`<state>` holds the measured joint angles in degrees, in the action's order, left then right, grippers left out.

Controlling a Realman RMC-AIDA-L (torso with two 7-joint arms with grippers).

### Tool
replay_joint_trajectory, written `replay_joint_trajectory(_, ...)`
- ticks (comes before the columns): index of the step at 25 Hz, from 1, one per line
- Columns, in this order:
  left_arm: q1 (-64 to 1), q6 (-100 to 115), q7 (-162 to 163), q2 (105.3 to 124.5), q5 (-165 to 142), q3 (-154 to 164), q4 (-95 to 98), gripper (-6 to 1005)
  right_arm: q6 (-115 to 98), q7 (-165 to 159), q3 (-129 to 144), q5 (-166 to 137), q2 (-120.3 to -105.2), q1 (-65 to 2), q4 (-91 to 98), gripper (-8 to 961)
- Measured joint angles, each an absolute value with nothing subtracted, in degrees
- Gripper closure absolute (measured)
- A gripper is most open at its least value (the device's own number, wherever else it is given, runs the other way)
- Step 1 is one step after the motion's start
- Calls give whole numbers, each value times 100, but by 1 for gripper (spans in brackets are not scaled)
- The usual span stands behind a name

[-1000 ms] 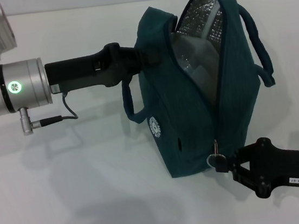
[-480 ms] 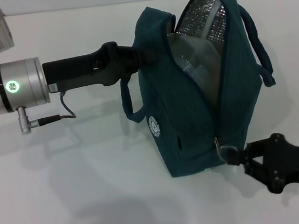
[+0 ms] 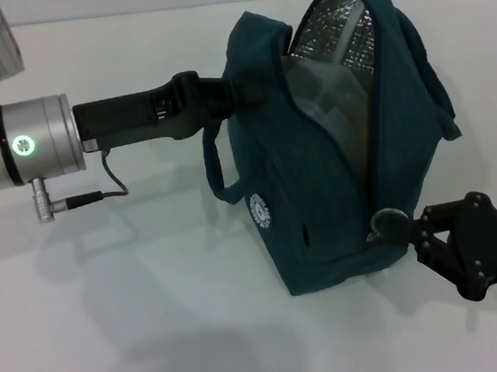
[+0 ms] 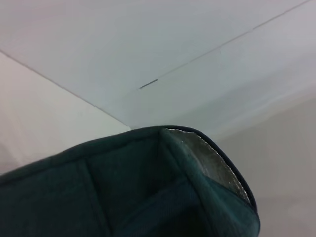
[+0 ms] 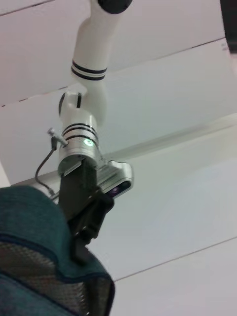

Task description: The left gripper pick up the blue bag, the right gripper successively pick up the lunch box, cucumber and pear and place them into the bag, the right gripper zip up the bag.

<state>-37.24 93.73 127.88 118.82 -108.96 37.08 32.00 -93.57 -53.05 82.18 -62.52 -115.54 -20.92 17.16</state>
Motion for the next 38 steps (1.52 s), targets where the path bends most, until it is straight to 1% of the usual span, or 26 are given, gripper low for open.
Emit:
replay_joint_trajectory(6, -3538, 9357, 12133, 11942, -10641, 3648, 3187, 920, -9416, -5294, 8238, -6205, -11565, -2132, 1717, 938)
replay_joint_trajectory(10, -3350, 9362, 11649, 11947, -10282, 3664, 3170, 899, -9507, -5257, 8229, -6131, -11566, -2135, 1710, 935)
replay_joint_trajectory(21, -2996, 9534, 10895, 11944, -9790, 3676, 3111, 697, -9653, -5090, 8227, -5759, -11575, -2157, 1839, 929)
replay_joint_trajectory(26, -2732, 9981, 10238, 11944, -9363, 3676, 3081, 457, -9730, -4921, 8222, -5377, -11573, -2167, 2055, 926)
replay_joint_trajectory(29, -2588, 10211, 9920, 11948, -9272, 3678, 3014, 254, -9707, -4889, 8214, -5072, -11567, -2240, 2182, 924)
replay_joint_trajectory(34, -2432, 10476, 9107, 11949, -9381, 3701, 2658, 215, -9572, -4880, 8234, -4571, -11583, -2609, 2160, 922)
replay_joint_trajectory(38, -2352, 10500, 8444, 11951, -9552, 3761, 2305, 222, -9239, -4961, 8445, -4575, -11594, -3046, 2142, 919)
